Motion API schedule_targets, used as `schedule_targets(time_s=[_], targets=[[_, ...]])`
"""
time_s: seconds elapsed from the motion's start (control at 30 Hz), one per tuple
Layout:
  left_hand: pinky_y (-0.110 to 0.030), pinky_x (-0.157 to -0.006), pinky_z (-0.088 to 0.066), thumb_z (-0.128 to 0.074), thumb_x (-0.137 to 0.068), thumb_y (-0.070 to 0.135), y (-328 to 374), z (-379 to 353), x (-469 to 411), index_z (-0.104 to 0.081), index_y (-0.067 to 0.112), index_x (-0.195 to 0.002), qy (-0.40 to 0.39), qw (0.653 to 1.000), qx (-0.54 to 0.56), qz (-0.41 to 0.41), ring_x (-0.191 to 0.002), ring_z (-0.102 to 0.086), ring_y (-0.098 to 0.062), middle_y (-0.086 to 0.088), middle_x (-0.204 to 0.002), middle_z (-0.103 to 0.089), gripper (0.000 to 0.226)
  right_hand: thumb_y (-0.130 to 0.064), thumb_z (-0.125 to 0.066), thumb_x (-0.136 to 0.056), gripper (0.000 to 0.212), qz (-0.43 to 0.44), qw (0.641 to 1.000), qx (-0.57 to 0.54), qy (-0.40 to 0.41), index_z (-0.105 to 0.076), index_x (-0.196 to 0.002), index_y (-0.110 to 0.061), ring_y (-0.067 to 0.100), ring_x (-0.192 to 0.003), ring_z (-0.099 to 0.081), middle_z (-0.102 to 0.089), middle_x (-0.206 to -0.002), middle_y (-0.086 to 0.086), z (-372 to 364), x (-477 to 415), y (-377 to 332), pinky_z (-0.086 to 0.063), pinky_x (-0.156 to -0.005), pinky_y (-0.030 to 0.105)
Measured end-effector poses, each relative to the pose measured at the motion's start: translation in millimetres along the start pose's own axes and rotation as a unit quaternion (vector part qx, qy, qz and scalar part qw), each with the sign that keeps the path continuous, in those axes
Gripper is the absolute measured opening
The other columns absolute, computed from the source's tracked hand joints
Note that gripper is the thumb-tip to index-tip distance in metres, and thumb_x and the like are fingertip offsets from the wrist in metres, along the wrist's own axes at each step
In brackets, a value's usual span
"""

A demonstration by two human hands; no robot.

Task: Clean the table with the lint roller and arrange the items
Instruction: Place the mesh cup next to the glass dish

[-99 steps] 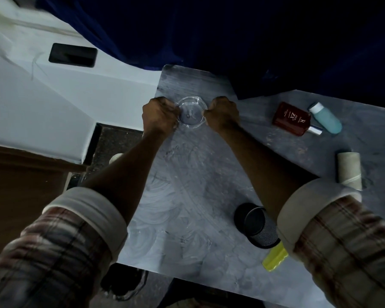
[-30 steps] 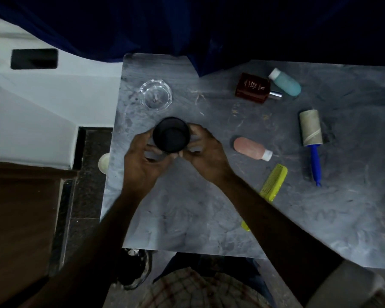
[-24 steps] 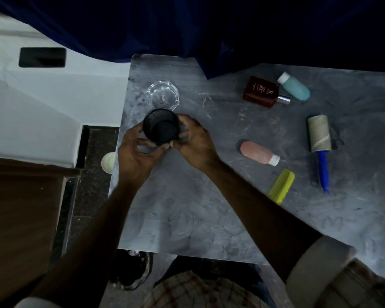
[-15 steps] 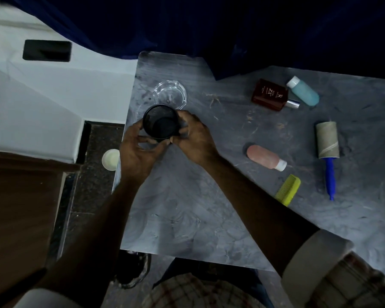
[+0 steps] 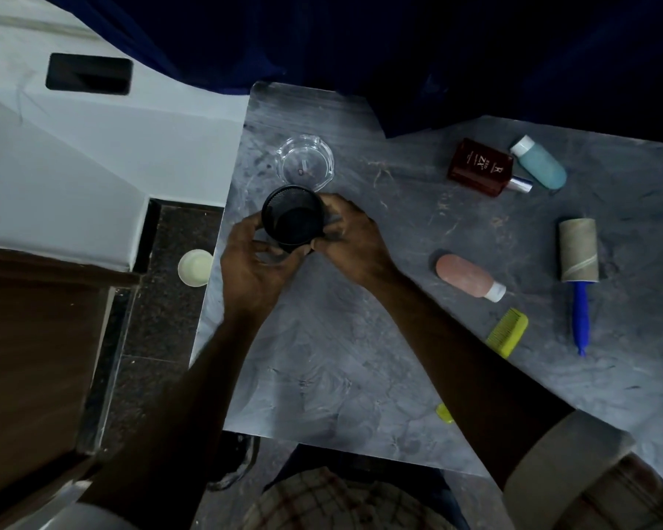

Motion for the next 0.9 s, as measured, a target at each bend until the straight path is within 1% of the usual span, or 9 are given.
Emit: schedule_targets(time_s=[0.17, 0.33, 0.5, 0.57, 0.63, 0.7, 0.77, 0.8, 0.9], targets=[[-0.023, -0.07, -0.062, -0.096, -0.065, 0.048, -2, -3, 4, -0.064, 0.021, -0.132, 0.007, 1.0, -0.012, 0.006, -0.085, -0.076, -0.016, 0.002, -0.128, -0.069, 0.079, -0.008, -0.074, -0.074, 0.071, 0.005, 1.0, 0.006, -0.004, -0.055, -0.138, -0.03, 0.013, -0.097, -0.072, -0.064, -0.13, 0.001, 1, -1, 0, -0.059, -0.092, 0.041], [-0.011, -0.066, -0.056, -0.096, -0.068, 0.053, -1, -1, 4, -0.062, 0.028, -0.132, 0.004, 1.0, -0.03, 0.0, -0.084, -0.075, -0.007, 0.006, -0.129, -0.068, 0.077, -0.009, -0.077, -0.074, 0.073, 0.006, 1.0, -0.004, -0.013, -0.054, -0.14, -0.029, 0.014, -0.098, -0.072, -0.063, -0.131, 0.002, -1, -1, 4, -0.06, -0.092, 0.042], [-0.019, -0.072, -0.062, -0.096, -0.07, 0.058, -2, 0, 8, -0.059, 0.035, -0.138, 0.001, 1.0, -0.014, 0.002, -0.093, -0.075, -0.007, 0.007, -0.133, -0.067, 0.081, -0.008, -0.075, -0.078, 0.071, 0.005, 1.0, 0.0, -0.022, -0.053, -0.142, -0.029, 0.014, -0.099, -0.071, -0.061, -0.135, 0.001, 5, 1, 10, -0.061, -0.091, 0.041], [-0.019, -0.076, -0.063, -0.092, -0.072, 0.063, 7, -1, 9, -0.058, 0.042, -0.143, -0.017, 0.999, -0.01, -0.029, -0.102, -0.076, -0.006, 0.013, -0.132, -0.07, 0.082, -0.006, -0.072, -0.078, 0.071, 0.0, 1.0, -0.007, -0.003, -0.053, -0.142, -0.028, 0.018, -0.098, -0.07, -0.061, -0.136, 0.0, 20, 5, 18, -0.059, -0.094, 0.043], [-0.014, -0.07, -0.06, -0.093, -0.073, 0.056, 14, -4, 15, -0.054, 0.048, -0.145, -0.026, 0.998, -0.007, -0.051, -0.099, -0.074, 0.003, 0.025, -0.131, -0.069, 0.082, -0.005, -0.07, -0.078, 0.068, -0.01, 1.0, -0.019, 0.023, -0.054, -0.141, -0.026, 0.021, -0.1, -0.069, -0.061, -0.135, 0.0, 43, 11, 31, -0.057, -0.097, 0.045], [-0.012, -0.058, -0.056, -0.095, -0.07, 0.043, 13, -2, 27, -0.05, 0.047, -0.15, -0.013, 0.999, 0.026, -0.018, -0.09, -0.071, -0.001, 0.019, -0.132, -0.069, 0.091, -0.006, -0.07, -0.081, 0.064, -0.025, 0.999, -0.02, 0.043, -0.055, -0.14, -0.026, 0.019, -0.103, -0.068, -0.063, -0.134, 0.0, 71, 16, 46, -0.057, -0.098, 0.043], [-0.009, -0.054, -0.05, -0.087, -0.074, 0.046, 16, 6, 38, -0.04, 0.035, -0.159, 0.004, 1.0, -0.004, -0.022, -0.092, -0.066, -0.013, 0.0, -0.143, -0.059, 0.098, -0.005, -0.07, -0.082, 0.059, -0.033, 0.997, -0.01, 0.074, -0.058, -0.137, -0.022, 0.018, -0.103, -0.069, -0.066, -0.13, 0.0, 104, 21, 59, -0.058, -0.095, 0.038], [-0.01, -0.052, -0.049, -0.084, -0.078, 0.048, 22, 8, 41, -0.037, 0.032, -0.16, 0.007, 0.999, -0.023, -0.045, -0.091, -0.065, -0.016, -0.002, -0.147, -0.053, 0.096, -0.002, -0.069, -0.082, 0.056, -0.033, 0.995, -0.007, 0.099, -0.06, -0.135, -0.018, 0.018, -0.101, -0.07, -0.068, -0.128, 0.0, 123, 23, 66, -0.058, -0.094, 0.035], [-0.017, -0.057, -0.048, -0.077, -0.086, 0.049, 68, -5, 42, -0.043, 0.035, -0.154, 0.008, 0.992, -0.059, -0.109, -0.089, -0.062, -0.016, 0.016, -0.146, -0.046, 0.078, 0.002, -0.067, -0.081, 0.04, -0.041, 0.982, 0.003, 0.186, -0.069, -0.117, -0.014, 0.005, -0.092, -0.07, -0.074, -0.117, -0.005, 184, 31, 86, -0.056, -0.091, 0.027]])
Point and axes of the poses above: each hand's wrist, its own x-axis away from the middle knuckle, its own z-axis out of the back of the hand, y = z × x, the point moved 9 cm from there along -x, towards the middle knuckle
